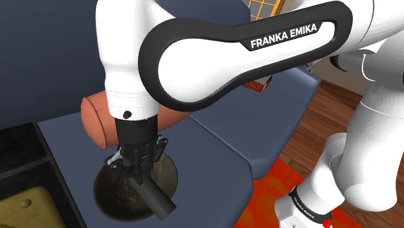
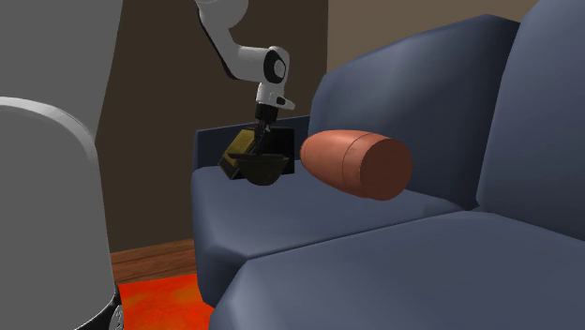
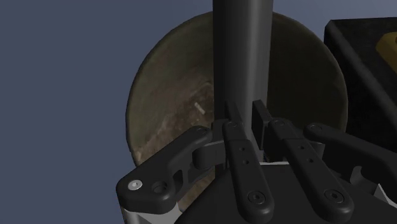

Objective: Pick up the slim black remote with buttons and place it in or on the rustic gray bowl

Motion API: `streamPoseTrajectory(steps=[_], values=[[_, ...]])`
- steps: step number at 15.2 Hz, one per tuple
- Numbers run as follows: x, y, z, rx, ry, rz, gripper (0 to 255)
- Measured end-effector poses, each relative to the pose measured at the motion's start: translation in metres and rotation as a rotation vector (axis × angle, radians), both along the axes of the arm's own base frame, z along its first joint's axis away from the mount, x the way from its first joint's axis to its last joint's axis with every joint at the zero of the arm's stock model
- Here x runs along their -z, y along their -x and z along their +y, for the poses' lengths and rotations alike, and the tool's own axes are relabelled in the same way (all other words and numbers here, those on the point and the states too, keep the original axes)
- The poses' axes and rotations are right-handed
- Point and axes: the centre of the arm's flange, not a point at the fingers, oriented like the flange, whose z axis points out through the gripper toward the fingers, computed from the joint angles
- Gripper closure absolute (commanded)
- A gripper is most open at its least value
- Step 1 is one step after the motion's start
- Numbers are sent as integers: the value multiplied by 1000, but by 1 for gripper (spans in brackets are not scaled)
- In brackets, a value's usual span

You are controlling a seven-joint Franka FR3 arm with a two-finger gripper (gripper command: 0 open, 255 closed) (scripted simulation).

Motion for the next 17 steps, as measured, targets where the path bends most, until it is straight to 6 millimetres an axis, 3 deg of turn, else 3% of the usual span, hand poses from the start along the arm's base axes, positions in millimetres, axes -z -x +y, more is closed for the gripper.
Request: streamPoseTrajectory(steps=[1,2,8,12,17], values=[[0,0,0,0,0,0,255],[0,0,1,0,-1,0,0],[5,-1,0,1,4,4,0],[-35,-10,-1,1,3,3,0],[-44,-12,0,1,4,4,0]])
